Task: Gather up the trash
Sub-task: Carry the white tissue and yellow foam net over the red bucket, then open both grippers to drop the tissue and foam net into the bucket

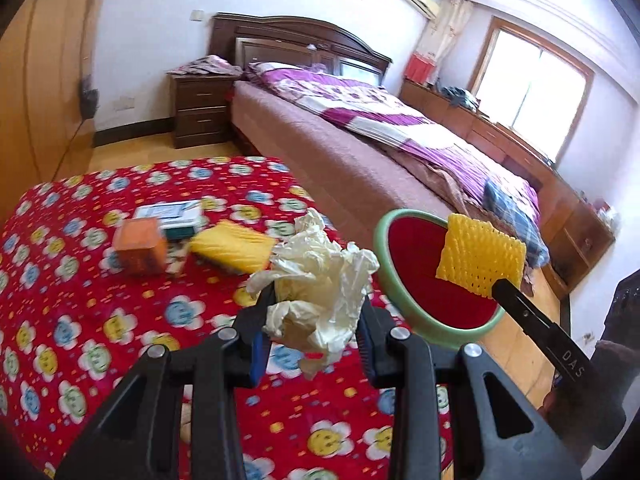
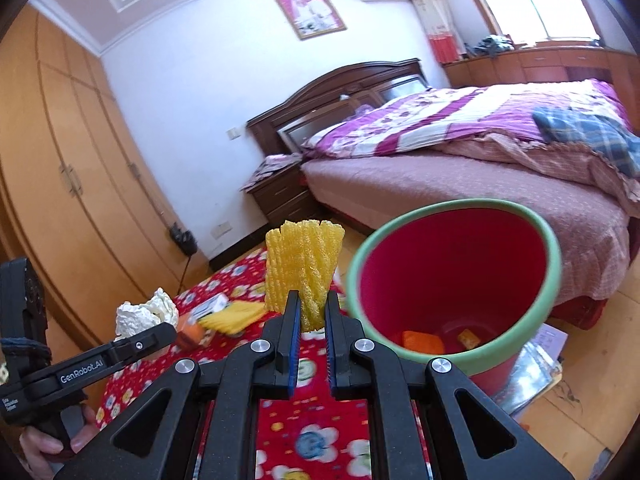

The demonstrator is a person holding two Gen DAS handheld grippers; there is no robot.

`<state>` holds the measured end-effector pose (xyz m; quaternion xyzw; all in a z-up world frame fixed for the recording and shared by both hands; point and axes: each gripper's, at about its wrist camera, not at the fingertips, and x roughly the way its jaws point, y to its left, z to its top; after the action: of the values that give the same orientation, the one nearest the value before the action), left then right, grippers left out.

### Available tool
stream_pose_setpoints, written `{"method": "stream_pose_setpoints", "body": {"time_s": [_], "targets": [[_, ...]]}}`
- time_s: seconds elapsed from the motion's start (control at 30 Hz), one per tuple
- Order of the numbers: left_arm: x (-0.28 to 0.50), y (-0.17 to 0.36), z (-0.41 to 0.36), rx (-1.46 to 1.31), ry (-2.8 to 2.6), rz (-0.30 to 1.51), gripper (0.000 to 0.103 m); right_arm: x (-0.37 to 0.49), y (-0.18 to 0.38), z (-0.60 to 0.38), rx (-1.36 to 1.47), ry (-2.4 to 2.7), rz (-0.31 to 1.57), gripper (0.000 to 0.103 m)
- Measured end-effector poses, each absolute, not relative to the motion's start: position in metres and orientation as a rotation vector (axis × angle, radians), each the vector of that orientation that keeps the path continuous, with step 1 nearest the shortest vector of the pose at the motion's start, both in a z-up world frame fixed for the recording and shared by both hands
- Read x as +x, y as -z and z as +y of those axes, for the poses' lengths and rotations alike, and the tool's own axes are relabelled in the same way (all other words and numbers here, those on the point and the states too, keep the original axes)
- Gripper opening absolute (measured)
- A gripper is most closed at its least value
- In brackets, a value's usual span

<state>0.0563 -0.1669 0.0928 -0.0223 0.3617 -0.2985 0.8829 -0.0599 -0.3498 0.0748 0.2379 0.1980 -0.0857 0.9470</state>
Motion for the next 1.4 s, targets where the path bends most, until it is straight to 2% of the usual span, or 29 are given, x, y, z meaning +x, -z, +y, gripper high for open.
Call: {"method": "stream_pose_setpoints", "body": {"time_s": [0.63,1.07,1.2,1.3,1.4], "targets": [[0.062,-0.066,-0.299,0.111,0.813,0.797,0.036,-0.083,-0.039,-0.432,0.569,0.404,0.436,0.010],[0.073,-0.037,-0.351,0.180,0.868,0.827,0.037,-0.081,-0.014,-0.458,0.604,0.449,0.486,0.011],[0.075,-0.031,-0.359,0.176,0.883,0.847,0.042,-0.078,-0.013,-0.461,0.594,0.443,0.484,0.011],[0.077,-0.027,-0.359,0.166,0.876,0.858,0.054,-0.076,-0.013,-0.461,0.590,0.440,0.482,0.012],[0.079,-0.025,-0.357,0.163,0.854,0.862,0.057,-0.075,-0.012,-0.461,0.590,0.434,0.481,0.012]]}}
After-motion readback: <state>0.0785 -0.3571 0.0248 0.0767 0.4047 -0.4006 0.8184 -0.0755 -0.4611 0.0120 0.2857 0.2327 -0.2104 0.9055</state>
